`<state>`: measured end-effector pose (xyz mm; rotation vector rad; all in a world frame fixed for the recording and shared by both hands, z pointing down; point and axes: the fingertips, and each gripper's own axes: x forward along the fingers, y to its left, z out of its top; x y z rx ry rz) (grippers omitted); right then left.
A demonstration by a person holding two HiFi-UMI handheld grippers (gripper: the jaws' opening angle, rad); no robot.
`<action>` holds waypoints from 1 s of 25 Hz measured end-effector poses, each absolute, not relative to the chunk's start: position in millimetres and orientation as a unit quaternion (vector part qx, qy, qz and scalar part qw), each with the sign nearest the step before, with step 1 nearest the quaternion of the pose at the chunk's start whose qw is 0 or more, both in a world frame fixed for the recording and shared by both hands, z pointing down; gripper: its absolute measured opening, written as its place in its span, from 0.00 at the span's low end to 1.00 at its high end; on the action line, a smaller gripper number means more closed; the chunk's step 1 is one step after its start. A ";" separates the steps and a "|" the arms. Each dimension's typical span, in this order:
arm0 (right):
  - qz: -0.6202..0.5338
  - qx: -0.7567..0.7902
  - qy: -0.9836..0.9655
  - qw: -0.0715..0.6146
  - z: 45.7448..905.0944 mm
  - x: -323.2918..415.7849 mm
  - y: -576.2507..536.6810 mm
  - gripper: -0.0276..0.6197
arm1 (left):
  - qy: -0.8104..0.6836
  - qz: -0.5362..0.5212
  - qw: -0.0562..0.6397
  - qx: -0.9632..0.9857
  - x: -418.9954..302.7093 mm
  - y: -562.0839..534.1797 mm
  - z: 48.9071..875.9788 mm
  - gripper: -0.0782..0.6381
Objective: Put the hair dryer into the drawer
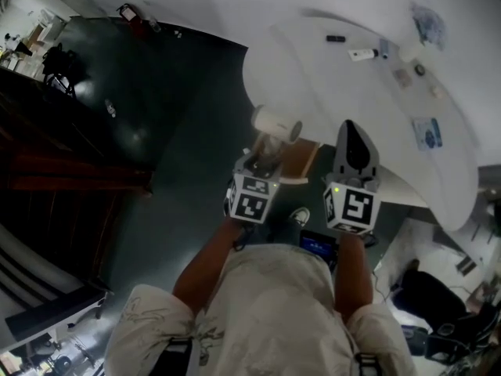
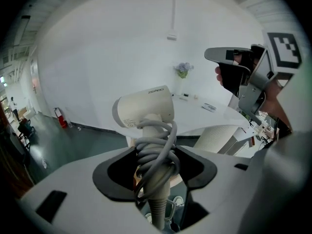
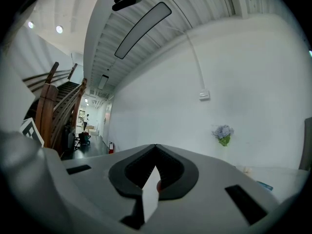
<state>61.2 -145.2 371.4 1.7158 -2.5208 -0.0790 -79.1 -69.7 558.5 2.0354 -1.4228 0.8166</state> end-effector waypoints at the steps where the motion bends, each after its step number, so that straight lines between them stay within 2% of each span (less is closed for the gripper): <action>1: -0.028 0.563 -0.824 0.047 370.8 56.9 -142.3 0.05 | -0.520 0.304 0.260 0.755 -80.8 -67.6 561.6 0.46; 25: -0.033 0.580 -0.811 0.068 373.0 25.7 -105.8 0.05 | -0.446 0.401 0.313 0.737 -90.4 -23.6 647.5 0.46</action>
